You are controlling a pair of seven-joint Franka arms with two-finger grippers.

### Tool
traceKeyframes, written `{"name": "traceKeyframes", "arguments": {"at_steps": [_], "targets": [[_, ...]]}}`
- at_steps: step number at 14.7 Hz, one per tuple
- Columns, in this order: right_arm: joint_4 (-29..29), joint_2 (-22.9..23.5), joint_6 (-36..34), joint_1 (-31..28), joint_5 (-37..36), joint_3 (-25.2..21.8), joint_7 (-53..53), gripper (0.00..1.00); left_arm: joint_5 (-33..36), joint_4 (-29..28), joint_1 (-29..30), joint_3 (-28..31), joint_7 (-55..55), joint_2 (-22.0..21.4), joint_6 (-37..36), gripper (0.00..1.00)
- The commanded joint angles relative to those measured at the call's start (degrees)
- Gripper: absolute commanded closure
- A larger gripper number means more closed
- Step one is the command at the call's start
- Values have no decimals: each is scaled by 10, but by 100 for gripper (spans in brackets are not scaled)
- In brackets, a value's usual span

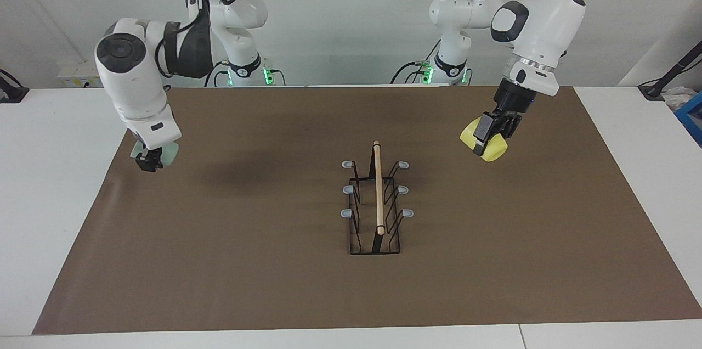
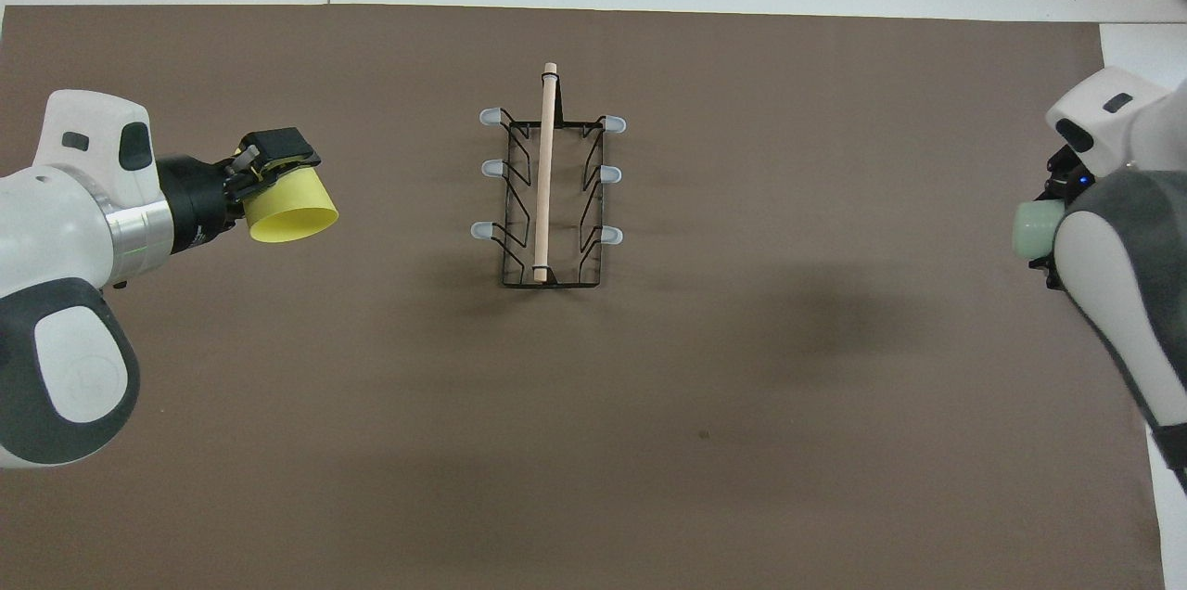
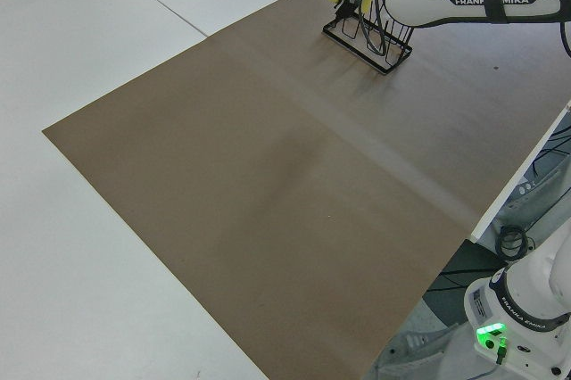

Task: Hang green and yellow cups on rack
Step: 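Carry the yellow cup and green cup toward the rack with both grippers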

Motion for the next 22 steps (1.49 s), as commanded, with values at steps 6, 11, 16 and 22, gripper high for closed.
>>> {"name": "traceKeyframes", "arguments": {"at_steps": [6, 11, 16, 22], "targets": [[-7, -13, -11, -105, 288, 3, -165, 100, 13, -16, -1, -43, 32, 31, 143, 100], [-32, -33, -67, -163, 447, 2, -238, 100, 12, -45, -2, -98, 29, 100, 358, 100], [-215, -129, -70, -186, 650, 0, -296, 100, 12, -52, -17, -128, 28, 122, 387, 100], [-327, -151, 61, -68, 876, 2, -367, 100, 12, -52, -19, -152, 30, 158, 432, 100]]}}
